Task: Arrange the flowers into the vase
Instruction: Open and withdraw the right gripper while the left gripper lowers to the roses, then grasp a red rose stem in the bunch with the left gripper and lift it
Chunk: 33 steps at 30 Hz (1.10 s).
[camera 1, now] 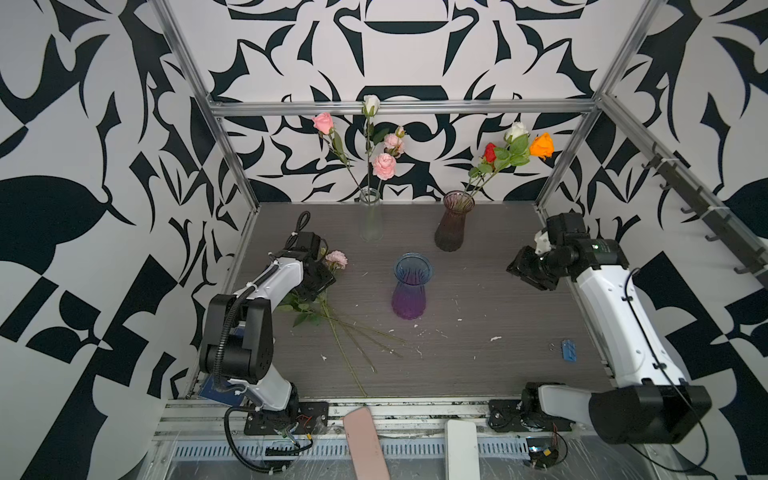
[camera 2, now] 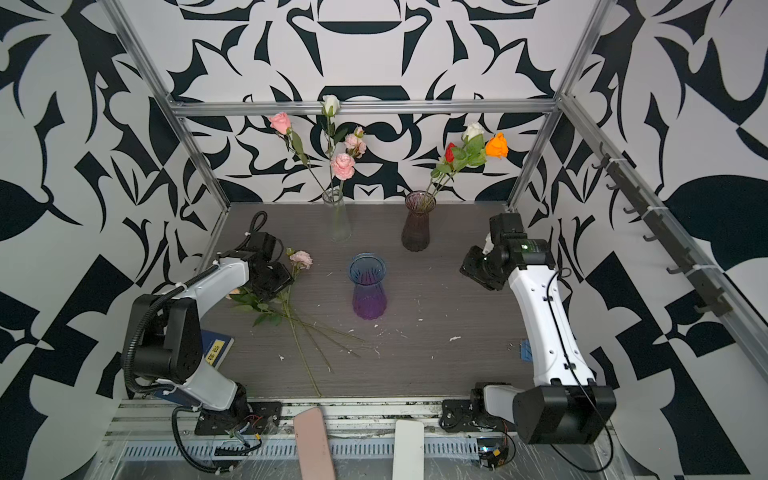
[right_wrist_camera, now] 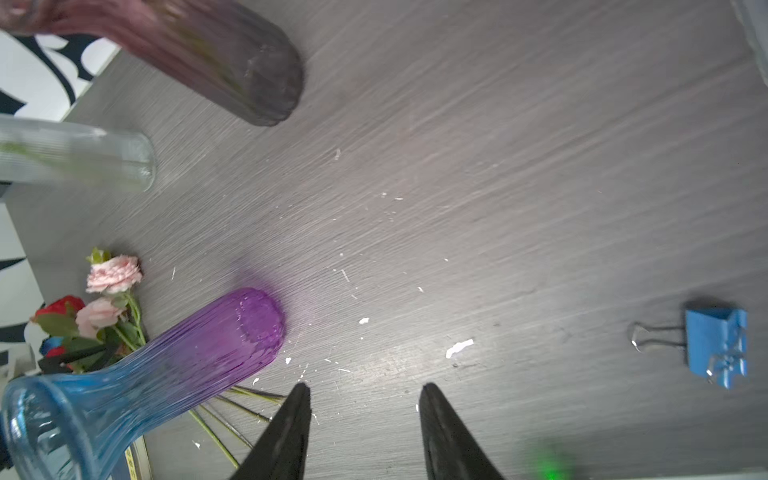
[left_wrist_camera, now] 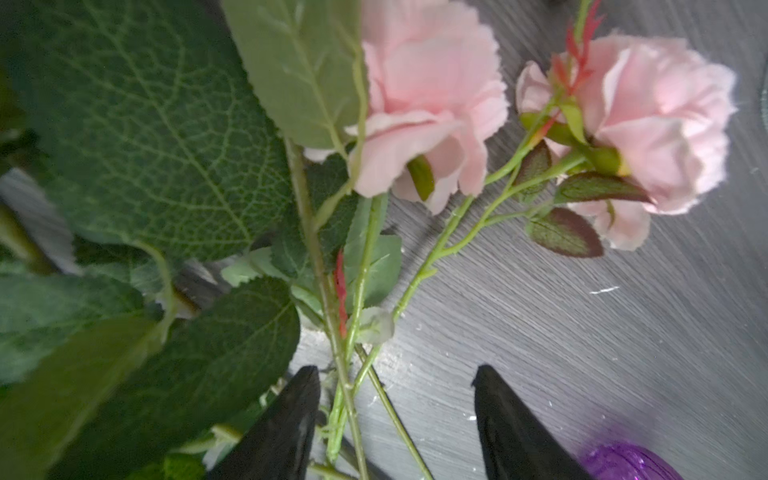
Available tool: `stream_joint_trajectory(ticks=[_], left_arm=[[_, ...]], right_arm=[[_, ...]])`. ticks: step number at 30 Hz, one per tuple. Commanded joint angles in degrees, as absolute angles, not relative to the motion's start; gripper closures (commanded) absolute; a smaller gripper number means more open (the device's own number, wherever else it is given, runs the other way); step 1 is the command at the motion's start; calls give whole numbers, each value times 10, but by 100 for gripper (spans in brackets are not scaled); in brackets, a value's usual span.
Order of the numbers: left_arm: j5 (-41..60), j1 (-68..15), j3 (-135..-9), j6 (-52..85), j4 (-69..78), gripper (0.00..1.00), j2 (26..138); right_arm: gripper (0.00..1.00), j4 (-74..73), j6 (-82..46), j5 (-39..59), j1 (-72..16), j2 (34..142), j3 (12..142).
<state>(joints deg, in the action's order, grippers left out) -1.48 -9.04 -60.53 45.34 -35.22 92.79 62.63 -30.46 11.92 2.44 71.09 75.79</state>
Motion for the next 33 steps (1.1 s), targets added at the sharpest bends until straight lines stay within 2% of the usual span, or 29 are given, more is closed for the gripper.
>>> stream_joint_trajectory(ticks=[1,9,33], left_arm=[[-10,-83,-610,455,-371,37,939],[4,-75,-604,475,-360,67,953],[-11,-71,-573,501,-383,71,941]], right_arm=[[53,604,-322,152,37,704,735],[57,589,-319,206,46,694,714],[57,560,-340,243,51,684,677]])
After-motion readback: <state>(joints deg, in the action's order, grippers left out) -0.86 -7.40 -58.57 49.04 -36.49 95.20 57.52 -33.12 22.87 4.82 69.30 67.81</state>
